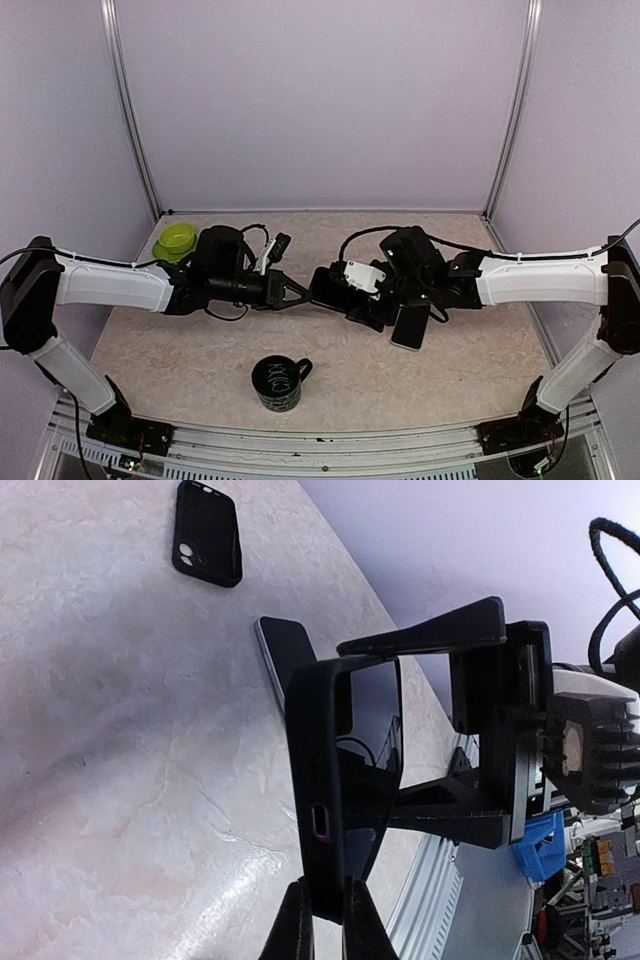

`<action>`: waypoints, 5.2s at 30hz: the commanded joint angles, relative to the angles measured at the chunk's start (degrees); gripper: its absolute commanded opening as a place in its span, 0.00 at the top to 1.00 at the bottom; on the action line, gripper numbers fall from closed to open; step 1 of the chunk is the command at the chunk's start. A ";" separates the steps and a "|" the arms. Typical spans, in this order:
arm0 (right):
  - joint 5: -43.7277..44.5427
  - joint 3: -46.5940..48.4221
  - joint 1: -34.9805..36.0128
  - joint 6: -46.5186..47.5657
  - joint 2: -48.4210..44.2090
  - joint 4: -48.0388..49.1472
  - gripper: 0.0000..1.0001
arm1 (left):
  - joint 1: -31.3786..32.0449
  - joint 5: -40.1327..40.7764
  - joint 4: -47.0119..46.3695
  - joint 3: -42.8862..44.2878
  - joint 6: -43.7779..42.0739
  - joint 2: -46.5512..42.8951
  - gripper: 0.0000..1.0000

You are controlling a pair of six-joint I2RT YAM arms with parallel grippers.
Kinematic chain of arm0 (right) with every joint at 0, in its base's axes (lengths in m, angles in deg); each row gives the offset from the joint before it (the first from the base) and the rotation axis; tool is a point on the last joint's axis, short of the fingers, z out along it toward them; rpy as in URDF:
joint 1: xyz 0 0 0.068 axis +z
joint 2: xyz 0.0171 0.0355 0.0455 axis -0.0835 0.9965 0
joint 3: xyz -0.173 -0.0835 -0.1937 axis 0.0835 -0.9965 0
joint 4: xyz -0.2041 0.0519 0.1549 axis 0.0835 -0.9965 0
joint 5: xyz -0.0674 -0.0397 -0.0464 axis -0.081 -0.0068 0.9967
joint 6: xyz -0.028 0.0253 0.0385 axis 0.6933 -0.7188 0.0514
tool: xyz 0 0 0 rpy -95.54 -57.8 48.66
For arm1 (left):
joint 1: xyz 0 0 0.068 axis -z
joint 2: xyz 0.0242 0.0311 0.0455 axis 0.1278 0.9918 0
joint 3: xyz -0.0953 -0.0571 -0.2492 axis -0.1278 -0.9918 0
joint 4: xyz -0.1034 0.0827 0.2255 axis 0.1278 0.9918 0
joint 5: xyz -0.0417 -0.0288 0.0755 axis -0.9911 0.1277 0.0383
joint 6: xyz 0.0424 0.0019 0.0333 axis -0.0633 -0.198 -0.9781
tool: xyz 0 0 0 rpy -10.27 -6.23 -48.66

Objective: Put the phone into the phone case
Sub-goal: Press the corner of the phone case at the top left corner of the phone case, then pass from the right arm to the left, then press the corner of the phone case at the bottom right corner of the phone case.

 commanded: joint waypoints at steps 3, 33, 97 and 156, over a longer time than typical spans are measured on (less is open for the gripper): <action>-1.20 2.45 -1.23 -1.59 0.62 1.42 0.59 | -2.85 -6.43 -9.21 -6.32 3.00 -3.42 0.95; -5.74 4.91 -0.03 5.00 2.52 -2.89 0.61 | -0.45 12.24 10.23 1.40 -18.02 -6.70 0.01; 12.84 -2.30 9.56 23.24 -3.20 14.09 0.46 | -3.15 -12.75 23.20 15.58 -33.87 4.79 1.00; -38.78 -0.73 -2.21 -73.43 6.78 52.66 0.41 | 2.01 17.42 -58.77 -15.46 3.22 -8.45 1.00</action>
